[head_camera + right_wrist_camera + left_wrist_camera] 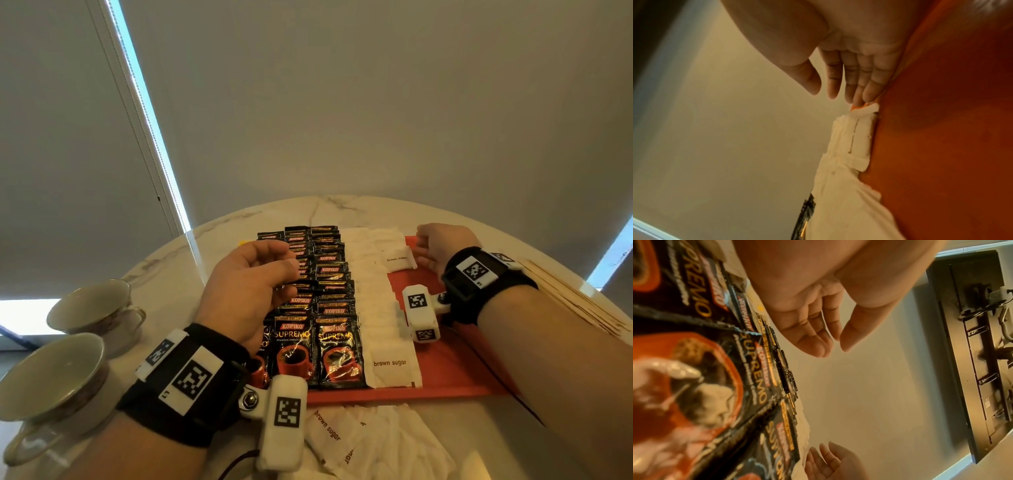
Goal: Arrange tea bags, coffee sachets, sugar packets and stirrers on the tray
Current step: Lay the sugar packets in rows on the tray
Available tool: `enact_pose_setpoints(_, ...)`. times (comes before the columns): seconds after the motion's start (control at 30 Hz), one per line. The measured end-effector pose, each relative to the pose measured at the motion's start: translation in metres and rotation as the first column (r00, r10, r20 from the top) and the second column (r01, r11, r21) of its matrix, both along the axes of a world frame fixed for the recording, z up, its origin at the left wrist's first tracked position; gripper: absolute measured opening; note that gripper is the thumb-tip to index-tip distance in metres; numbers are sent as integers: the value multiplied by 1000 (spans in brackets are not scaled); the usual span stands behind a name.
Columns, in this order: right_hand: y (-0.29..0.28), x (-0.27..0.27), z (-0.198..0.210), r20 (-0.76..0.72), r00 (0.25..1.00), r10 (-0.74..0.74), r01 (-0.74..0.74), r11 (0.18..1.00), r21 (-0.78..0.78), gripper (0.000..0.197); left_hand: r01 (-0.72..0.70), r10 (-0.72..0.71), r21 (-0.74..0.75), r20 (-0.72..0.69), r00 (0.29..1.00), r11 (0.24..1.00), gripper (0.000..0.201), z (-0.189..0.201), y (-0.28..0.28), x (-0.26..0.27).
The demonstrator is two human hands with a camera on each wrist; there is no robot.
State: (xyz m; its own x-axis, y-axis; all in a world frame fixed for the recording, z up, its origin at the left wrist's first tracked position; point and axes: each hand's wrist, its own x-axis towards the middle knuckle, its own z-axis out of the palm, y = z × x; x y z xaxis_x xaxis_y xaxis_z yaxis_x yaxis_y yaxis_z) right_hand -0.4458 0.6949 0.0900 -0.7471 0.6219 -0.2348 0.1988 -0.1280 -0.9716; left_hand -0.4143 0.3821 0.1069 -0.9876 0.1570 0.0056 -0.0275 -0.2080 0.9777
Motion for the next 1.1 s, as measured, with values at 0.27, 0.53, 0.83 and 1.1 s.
enact_pose_setpoints(0.27,-17,14,12,24,999,-35,32,994,105,38,-10,10,8,30,1000,1000,25,2,-2,0)
enact_pose_setpoints(0.53,-108,77,59,65,958,278,-281,881,382,19,-56,31,195,129,991,979,16,25,-9,18)
enact_pose_setpoints(0.83,-175,154,80,527,604,598,-786,334,521,17,277,-289,-449,44,956,850,2,38,-59,100)
enact_pose_setpoints(1.1,-188,207,70,894,304,330,-917,-153,368,74,308,-443,-950,256,859,49,92,25,-91,157)
